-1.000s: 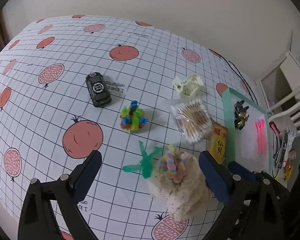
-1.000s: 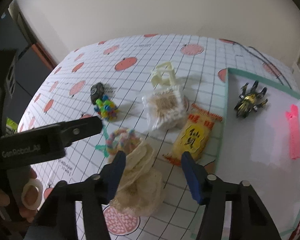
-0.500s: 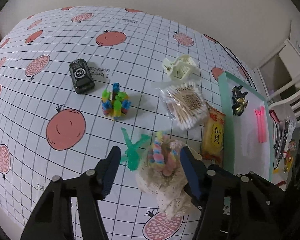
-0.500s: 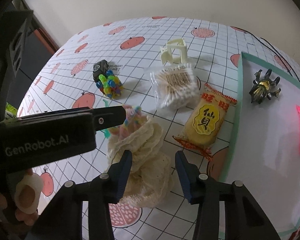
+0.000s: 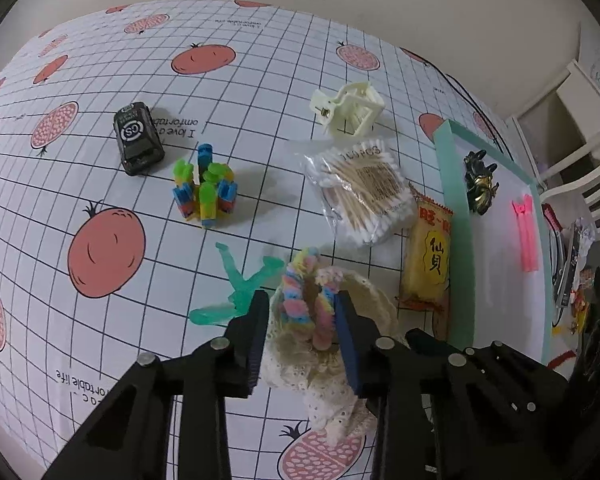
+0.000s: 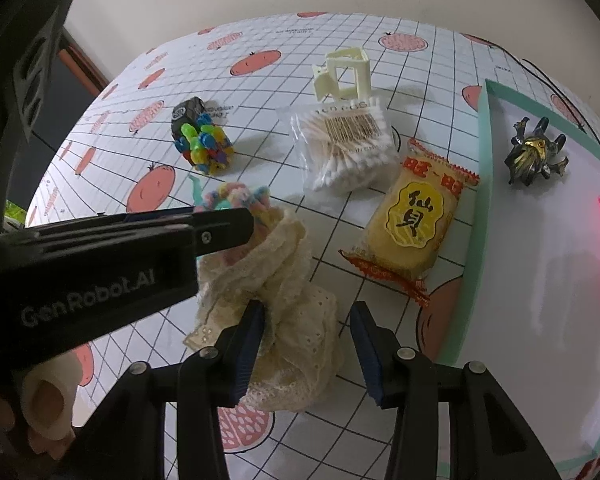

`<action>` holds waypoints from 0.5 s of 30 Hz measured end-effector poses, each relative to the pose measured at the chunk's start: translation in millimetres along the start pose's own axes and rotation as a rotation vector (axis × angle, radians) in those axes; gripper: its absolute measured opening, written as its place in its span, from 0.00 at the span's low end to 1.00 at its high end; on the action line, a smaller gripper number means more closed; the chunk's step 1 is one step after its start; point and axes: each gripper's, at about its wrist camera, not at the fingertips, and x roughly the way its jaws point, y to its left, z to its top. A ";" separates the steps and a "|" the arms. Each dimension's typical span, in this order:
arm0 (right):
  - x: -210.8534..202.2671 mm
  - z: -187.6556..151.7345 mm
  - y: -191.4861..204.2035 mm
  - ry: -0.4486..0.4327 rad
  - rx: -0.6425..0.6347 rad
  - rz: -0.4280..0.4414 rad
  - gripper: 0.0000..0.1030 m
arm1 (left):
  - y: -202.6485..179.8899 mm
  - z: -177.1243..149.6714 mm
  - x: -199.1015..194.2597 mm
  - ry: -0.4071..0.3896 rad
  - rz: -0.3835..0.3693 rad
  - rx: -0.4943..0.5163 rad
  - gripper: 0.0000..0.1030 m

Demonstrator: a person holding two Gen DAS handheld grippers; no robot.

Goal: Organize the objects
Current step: 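Grasp the fuzzy hair tie with the left tool while the right tool grasps the lace cloth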

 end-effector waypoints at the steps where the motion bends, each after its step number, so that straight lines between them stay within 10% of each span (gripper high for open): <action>1: 0.6 -0.4 -0.1 0.001 -0.002 -0.001 0.46 | -0.2 -0.1 1.6 0.004 0.000 0.001 0.30; 15: 5.7 -2.7 2.7 0.013 -0.017 -0.012 0.36 | 2.4 -0.6 4.1 0.005 -0.006 -0.002 0.19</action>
